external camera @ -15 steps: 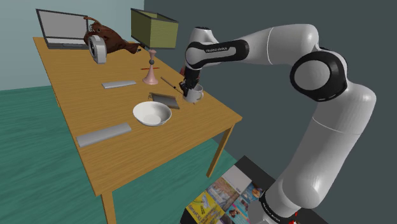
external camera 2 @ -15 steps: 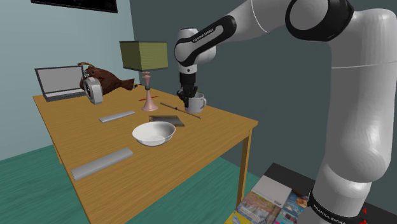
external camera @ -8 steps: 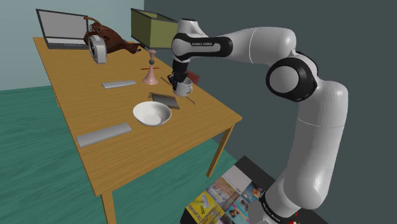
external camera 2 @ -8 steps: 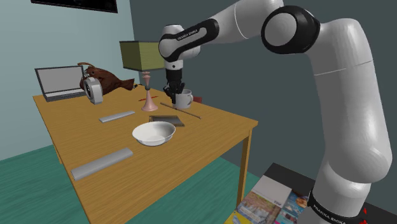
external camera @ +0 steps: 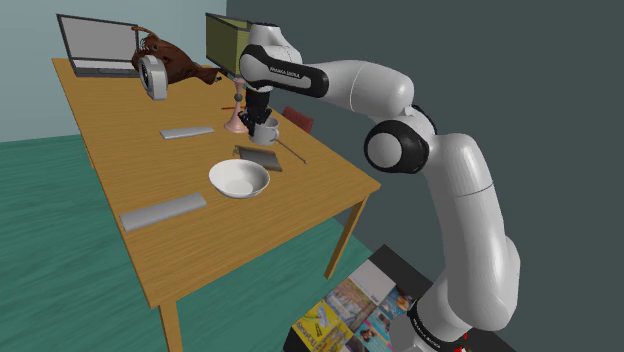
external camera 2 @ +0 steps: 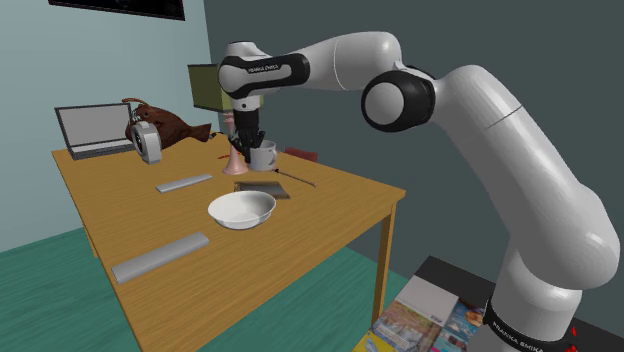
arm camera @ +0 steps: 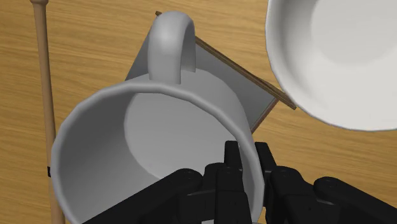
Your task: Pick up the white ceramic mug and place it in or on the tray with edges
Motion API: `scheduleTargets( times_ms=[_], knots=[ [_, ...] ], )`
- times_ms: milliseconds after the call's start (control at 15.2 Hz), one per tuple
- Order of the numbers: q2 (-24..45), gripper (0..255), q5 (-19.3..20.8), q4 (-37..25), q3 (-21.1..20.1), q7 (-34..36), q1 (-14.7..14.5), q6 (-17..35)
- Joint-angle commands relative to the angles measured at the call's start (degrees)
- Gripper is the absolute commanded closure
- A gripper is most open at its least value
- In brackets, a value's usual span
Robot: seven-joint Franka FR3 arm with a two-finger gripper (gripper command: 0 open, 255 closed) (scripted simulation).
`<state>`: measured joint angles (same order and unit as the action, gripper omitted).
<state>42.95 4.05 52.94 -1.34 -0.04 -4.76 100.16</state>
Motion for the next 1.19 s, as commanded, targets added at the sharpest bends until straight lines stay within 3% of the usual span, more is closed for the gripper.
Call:
scheduleTargets(
  times_ms=[0,726,1122],
  knots=[
    [0.30,255,0.02,0.63,0.00,0.16,-0.06,0.97],
    [-0.01,255,0.17,9.63,0.02,0.65,0.08,9.65],
    [0.04,255,0.18,9.95,0.03,0.68,0.09,10.01]
  ],
)
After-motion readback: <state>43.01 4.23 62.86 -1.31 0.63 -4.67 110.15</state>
